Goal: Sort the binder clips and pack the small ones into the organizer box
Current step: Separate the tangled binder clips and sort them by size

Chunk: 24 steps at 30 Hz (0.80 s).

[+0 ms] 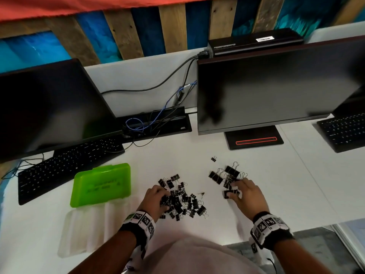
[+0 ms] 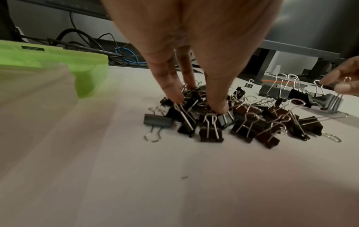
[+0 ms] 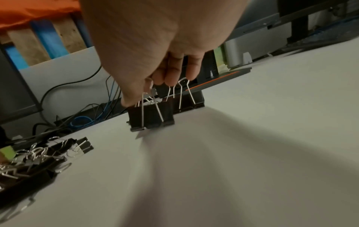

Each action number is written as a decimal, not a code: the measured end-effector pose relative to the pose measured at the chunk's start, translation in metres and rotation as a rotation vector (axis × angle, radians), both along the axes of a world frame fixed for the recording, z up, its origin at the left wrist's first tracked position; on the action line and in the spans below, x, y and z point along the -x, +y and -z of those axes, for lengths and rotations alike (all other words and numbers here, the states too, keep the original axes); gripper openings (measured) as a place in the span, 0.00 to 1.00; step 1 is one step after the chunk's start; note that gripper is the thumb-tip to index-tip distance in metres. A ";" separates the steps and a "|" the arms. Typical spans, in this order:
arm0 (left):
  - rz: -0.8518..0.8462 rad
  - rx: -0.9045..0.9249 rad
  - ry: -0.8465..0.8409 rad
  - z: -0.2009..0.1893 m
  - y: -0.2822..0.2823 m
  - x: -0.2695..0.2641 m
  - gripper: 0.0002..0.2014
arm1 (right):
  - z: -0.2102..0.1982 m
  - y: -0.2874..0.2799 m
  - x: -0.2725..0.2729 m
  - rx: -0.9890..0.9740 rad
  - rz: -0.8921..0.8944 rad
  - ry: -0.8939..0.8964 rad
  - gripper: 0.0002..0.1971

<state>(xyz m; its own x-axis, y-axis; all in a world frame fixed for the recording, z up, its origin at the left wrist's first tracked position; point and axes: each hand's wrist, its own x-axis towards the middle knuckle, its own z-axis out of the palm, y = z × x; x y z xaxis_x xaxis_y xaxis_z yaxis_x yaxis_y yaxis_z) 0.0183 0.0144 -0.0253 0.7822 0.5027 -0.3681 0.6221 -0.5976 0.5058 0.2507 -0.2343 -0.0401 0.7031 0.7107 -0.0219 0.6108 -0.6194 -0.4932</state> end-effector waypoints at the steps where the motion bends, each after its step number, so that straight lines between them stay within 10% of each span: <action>1: -0.007 0.009 -0.004 0.001 0.000 0.000 0.19 | -0.001 0.000 0.000 -0.034 0.036 0.000 0.12; 6: 0.031 -0.044 -0.045 -0.009 0.000 -0.006 0.23 | -0.011 0.009 -0.003 -0.150 0.001 -0.087 0.09; 14: 0.653 -0.162 0.056 -0.009 -0.038 -0.060 0.26 | -0.018 0.105 -0.042 0.114 -0.195 0.067 0.14; 24: 0.505 -0.123 0.185 0.008 -0.006 -0.042 0.27 | -0.008 0.148 -0.038 0.462 -0.419 0.232 0.19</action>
<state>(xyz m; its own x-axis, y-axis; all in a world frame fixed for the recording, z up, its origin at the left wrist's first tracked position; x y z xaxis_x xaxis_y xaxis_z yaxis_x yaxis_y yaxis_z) 0.0605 0.0088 -0.0332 0.8652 0.1296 -0.4843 0.3144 -0.8927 0.3228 0.2890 -0.0863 -0.0321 0.3095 0.8042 -0.5074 0.7559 -0.5318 -0.3818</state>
